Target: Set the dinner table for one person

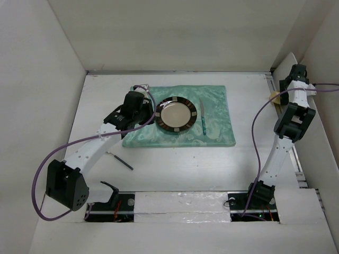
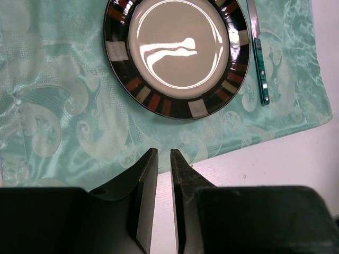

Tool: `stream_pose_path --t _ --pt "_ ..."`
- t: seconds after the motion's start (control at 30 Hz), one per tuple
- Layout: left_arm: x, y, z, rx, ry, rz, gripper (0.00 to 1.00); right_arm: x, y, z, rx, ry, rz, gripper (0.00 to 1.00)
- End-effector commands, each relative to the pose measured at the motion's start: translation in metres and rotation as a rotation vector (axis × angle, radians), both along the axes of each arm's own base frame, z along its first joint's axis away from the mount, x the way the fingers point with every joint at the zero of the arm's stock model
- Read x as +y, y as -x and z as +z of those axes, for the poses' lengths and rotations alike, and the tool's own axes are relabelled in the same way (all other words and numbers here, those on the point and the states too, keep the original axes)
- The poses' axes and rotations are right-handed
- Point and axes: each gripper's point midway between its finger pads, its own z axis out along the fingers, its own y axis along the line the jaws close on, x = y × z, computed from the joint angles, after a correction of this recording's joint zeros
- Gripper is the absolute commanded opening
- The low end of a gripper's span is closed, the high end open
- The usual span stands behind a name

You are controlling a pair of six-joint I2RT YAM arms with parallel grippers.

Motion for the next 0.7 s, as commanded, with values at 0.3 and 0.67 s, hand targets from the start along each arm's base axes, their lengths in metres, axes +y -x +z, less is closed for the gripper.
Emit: stream_pose_path --t 0.3,0.67 --pt "-0.004 -0.004 0.014 -0.051 0.032 -0.005 0.13 0.039 0.002 -0.046 0.092 -0.091 0.183 0.86" --pt "-0.004 -0.001 0.019 -0.070 0.046 -0.011 0.13 0.078 0.023 -0.021 0.125 -0.008 0.378 0.75"
